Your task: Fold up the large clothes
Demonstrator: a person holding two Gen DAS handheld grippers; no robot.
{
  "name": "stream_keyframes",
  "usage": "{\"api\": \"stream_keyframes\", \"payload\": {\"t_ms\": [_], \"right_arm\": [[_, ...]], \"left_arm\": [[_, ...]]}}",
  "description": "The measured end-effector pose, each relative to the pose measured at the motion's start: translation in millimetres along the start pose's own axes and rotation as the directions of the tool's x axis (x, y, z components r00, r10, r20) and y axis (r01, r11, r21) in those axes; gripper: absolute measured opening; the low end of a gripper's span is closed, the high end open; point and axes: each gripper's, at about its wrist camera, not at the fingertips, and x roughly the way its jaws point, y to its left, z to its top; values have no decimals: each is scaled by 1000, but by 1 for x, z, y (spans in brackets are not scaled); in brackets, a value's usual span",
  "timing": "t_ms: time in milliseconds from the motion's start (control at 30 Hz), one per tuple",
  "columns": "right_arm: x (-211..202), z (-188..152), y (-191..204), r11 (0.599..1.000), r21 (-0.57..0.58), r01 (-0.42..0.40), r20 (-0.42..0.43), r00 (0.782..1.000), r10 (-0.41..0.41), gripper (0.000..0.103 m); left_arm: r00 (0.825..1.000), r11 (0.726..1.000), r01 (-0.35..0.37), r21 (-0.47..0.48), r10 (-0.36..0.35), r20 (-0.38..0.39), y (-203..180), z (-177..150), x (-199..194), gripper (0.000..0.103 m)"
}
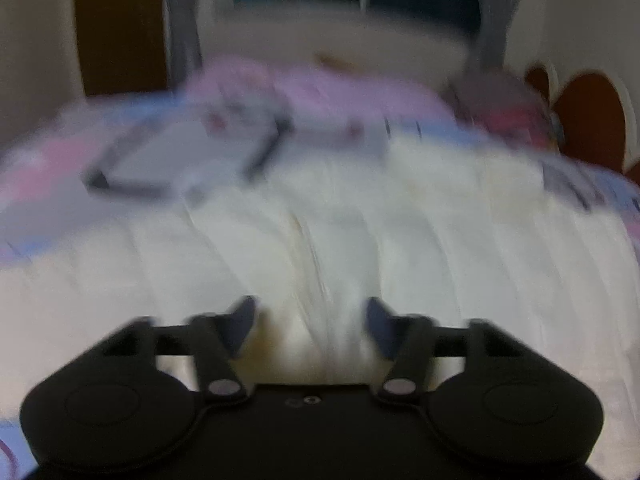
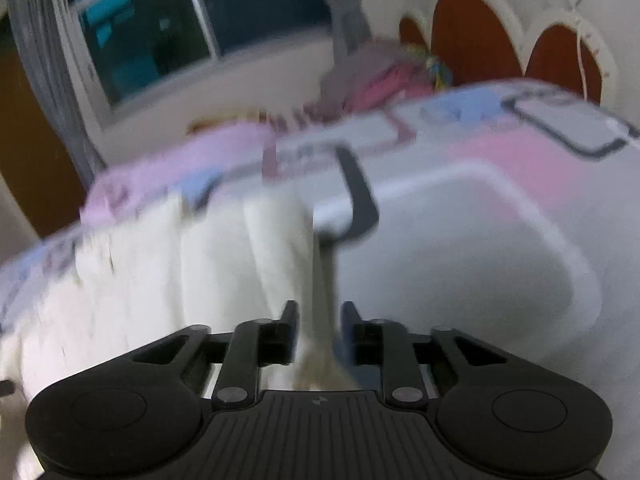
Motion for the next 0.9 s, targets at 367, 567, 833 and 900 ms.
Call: {"api": "stream_keyframes", "payload": {"t_ms": [367, 567, 833, 900], "right_arm": [[103, 31, 34, 988, -140, -61, -98, 994, 47, 39], [149, 15, 16, 993, -113, -34, -175, 985, 14, 39], [64, 25, 13, 993, -99, -61, -69, 996, 54, 39], [45, 14, 19, 988, -122, -95, -79, 993, 85, 39]], "left_arm": [[997, 986, 54, 158, -45, -61, -47, 16, 73, 34], [998, 980, 34, 194, -21, -65, -40, 2, 89, 35], [998, 987, 50, 150, -57, 40, -43, 16, 24, 57], [993, 979, 99, 178, -109, 46, -57, 9, 9, 57]]}}
